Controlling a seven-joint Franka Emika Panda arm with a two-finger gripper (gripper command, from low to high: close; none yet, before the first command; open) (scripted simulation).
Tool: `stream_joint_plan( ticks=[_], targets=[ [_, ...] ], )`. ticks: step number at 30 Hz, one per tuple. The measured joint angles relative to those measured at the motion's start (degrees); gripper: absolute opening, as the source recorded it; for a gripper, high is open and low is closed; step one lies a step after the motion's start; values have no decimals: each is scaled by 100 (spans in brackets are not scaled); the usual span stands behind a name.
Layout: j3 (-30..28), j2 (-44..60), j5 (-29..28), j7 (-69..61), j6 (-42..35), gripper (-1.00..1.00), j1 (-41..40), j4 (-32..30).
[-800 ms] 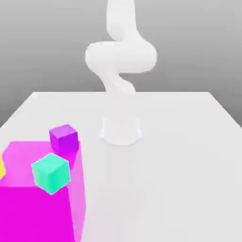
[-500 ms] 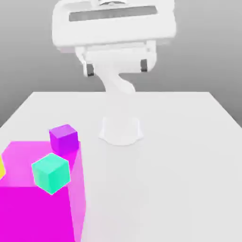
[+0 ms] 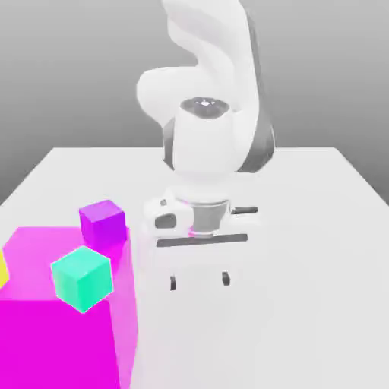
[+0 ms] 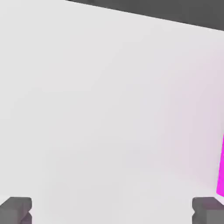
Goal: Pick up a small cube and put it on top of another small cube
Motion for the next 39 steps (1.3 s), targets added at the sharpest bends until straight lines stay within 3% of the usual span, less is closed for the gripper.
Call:
stream_joint_plan(
  ticks=[2, 5, 7, 10, 17, 18, 25, 36, 39],
  targets=[
    [0, 0, 0, 0, 0, 0, 0, 0],
    [-416, 192, -417, 1155, 53, 0, -177, -256],
    [-657, 290, -302, 1619, 48, 0, -523, -346],
    [-854, 413, 315, 2075, -23, 0, -1008, -404],
    [-1015, 459, 2551, 2621, -322, 0, -1913, -414],
    [-1044, 423, 2669, 2701, -331, 0, -1988, -429],
    [-1197, 189, 2176, 3517, -358, 0, -2161, -466],
    [-1190, -214, 400, 5308, -269, 0, -2837, -541],
    [-1026, 257, 854, 5022, 135, 0, -2859, -461]
  ],
)
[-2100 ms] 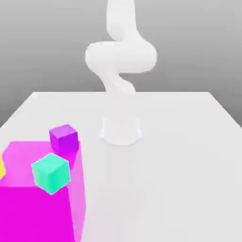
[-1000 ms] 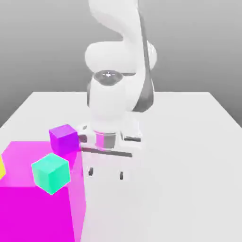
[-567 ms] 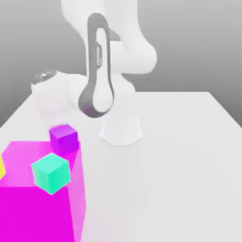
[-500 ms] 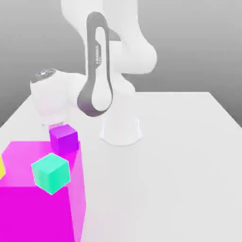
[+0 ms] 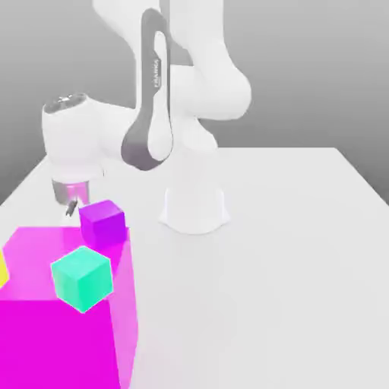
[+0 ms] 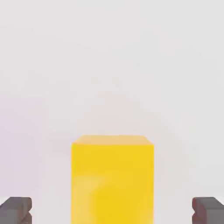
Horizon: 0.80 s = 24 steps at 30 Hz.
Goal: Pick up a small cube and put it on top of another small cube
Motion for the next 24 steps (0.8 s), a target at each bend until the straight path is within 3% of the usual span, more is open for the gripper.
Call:
stream_joint_plan(
  ticks=[2, 5, 6, 13, 20, 24],
  targets=[
    [409, 404, 536, -382, 323, 0, -259, 76],
    [1143, 1017, 867, -625, 834, 0, -917, 184],
    [1273, 1152, 897, -648, 948, -100, -1039, 206],
    [1301, 1151, 872, -627, 957, -100, -1072, 205],
    [810, -167, -178, 132, -122, -100, -905, -30],
    [749, -337, -344, -125, -763, -100, -1027, 151]
  ],
)
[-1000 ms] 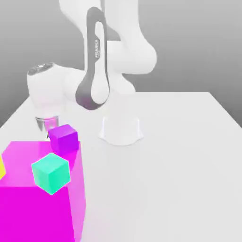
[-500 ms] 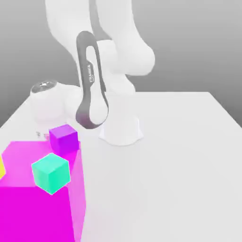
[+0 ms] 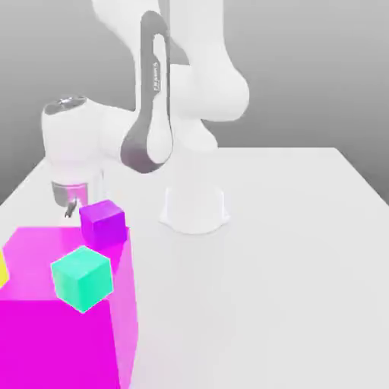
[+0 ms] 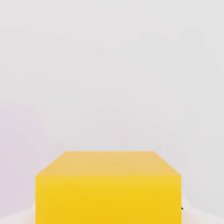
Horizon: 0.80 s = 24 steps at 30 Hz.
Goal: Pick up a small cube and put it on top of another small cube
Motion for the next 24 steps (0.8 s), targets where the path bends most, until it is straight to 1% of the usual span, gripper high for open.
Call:
stream_joint_plan(
  ticks=[7, 24],
  targets=[
    [-231, 499, -131, -697, -1528, -100, -360, 1363],
    [224, 897, -289, -1546, -3933, -100, 333, 4894]
  ],
)
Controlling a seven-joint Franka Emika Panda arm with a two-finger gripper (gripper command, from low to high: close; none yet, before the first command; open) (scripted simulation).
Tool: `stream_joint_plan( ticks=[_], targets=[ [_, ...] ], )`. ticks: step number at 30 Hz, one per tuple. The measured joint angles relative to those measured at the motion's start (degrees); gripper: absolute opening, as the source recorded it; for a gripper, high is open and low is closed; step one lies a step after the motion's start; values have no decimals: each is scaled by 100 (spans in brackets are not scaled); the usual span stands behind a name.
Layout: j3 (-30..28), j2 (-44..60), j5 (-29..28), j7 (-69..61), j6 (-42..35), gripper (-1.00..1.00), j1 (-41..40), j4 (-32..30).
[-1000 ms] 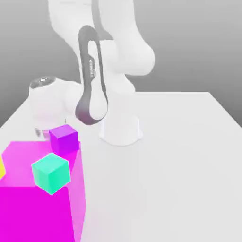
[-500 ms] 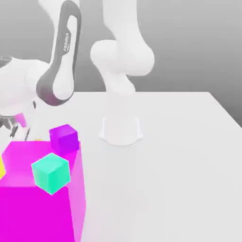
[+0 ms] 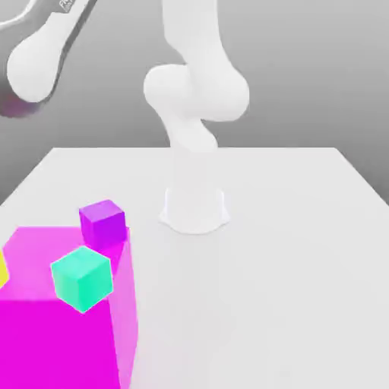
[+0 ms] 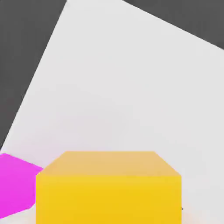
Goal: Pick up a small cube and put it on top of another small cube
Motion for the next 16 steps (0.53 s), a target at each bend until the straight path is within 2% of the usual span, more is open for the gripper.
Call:
stream_joint_plan(
  ticks=[5, 7, 10, 11, 16],
  targets=[
    [236, 7, 74, -207, -694, -100, 401, 996],
    [352, -175, 349, -94, -907, -100, 596, 996],
    [350, -75, 456, -11, -464, -100, 599, 617],
    [348, -13, 466, -7, -260, 100, 601, 472],
    [348, -13, 466, -7, -260, 100, 601, 472]
  ],
)
